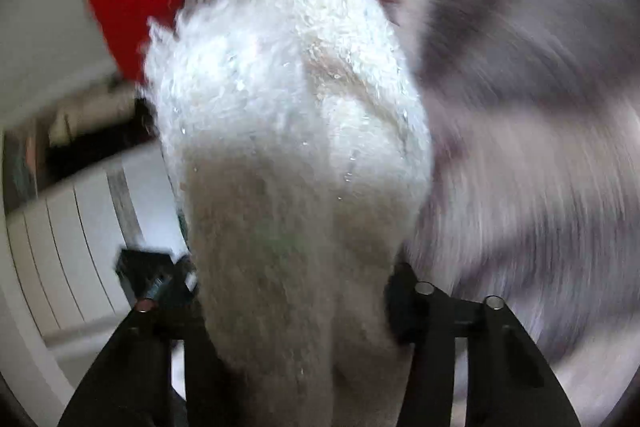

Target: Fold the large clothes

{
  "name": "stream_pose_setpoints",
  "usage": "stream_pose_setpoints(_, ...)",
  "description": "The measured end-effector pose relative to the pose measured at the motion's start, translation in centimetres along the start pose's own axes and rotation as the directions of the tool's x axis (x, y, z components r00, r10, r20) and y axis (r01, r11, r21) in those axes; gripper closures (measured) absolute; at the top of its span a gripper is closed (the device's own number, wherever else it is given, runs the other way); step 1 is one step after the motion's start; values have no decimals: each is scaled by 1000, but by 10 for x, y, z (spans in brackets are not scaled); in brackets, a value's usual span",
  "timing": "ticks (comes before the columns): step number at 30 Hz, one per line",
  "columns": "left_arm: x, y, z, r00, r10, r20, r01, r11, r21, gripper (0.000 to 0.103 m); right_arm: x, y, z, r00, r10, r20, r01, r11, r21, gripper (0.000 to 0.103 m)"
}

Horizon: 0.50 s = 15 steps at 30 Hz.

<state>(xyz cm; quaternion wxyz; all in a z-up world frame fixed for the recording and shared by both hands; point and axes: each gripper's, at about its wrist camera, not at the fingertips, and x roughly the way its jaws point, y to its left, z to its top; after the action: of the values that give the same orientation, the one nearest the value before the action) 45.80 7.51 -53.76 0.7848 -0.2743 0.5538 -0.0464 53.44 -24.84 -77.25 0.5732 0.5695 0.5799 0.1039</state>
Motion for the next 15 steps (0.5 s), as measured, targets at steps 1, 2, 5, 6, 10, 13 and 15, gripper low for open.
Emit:
stream_pose_setpoints(1,-11,-2,-3,999,30,28,-30,999,21,88,-8,-4,-23,998,14,63,-18,998,54,54)
stream_pose_setpoints(2,-34,-3,-13,994,74,79,-78,996,50,85,-16,-13,-52,991,41,127,-58,990,130,54)
stream_pose_setpoints(5,-73,2,-41,979,151,139,-165,982,90,27,-20,-46,-147,961,60,269,-159,917,366,55)
stream_pose_setpoints(6,-81,7,-53,973,179,146,-193,977,87,12,-14,-53,-164,961,60,272,-169,902,398,55)
stream_pose_setpoints(10,-80,27,-110,965,247,87,-252,966,61,4,23,-96,-195,990,39,135,-103,854,510,41)
stream_pose_setpoints(13,-60,30,-146,972,233,26,-234,971,40,4,20,-97,-179,1000,-5,0,5,913,407,38)
stream_pose_setpoints(15,-41,27,-168,971,237,-10,-237,971,35,4,0,-85,-169,996,-68,-58,83,950,300,38)
